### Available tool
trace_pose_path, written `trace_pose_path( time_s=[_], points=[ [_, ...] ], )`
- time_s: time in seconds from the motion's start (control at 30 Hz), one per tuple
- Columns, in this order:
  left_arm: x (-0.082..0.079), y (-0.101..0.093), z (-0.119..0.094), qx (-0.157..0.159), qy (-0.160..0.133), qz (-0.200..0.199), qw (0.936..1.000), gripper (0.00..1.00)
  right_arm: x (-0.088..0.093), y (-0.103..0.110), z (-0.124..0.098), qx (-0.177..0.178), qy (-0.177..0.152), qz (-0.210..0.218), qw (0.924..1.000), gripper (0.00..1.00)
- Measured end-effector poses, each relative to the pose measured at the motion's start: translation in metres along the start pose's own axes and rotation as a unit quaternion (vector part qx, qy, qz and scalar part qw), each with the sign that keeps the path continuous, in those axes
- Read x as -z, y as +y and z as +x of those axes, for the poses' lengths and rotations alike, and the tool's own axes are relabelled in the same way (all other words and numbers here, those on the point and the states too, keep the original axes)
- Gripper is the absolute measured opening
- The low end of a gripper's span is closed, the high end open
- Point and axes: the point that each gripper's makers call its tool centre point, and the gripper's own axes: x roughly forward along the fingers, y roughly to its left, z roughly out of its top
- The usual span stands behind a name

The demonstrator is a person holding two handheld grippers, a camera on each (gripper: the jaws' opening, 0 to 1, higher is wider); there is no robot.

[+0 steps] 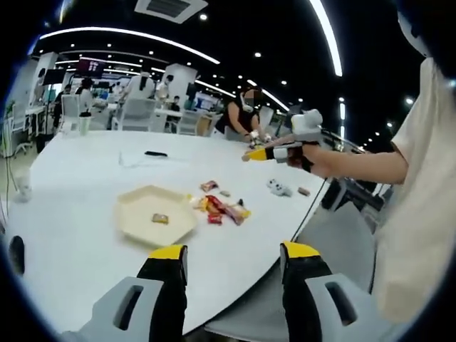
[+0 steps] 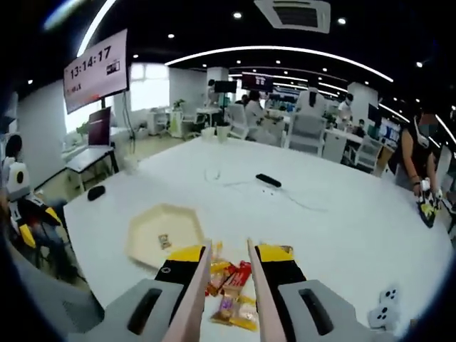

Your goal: Place the target food into the container with the food tongs after gripping and lifting it, then release it inside without dropping or visibly crushing the food.

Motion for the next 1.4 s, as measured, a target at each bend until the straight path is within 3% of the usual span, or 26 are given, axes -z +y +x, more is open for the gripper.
trace_pose_path(
  time_s=[0.57, 1.4],
  points=[
    [-0.013, -0.006, 0.012, 0.017, 0.011, 0.026, 0.9995, 0.51, 0.035, -0.022, -0.012, 0.026, 0.020, 0.042, 0.9986, 0.26],
    [-0.003, -0.002, 0.012, 0.009, 0.023, 0.015, 0.9996, 0.50, 0.047, 0.006, 0.017, -0.011, 0.044, 0.035, 0.9983, 0.27]
  ],
)
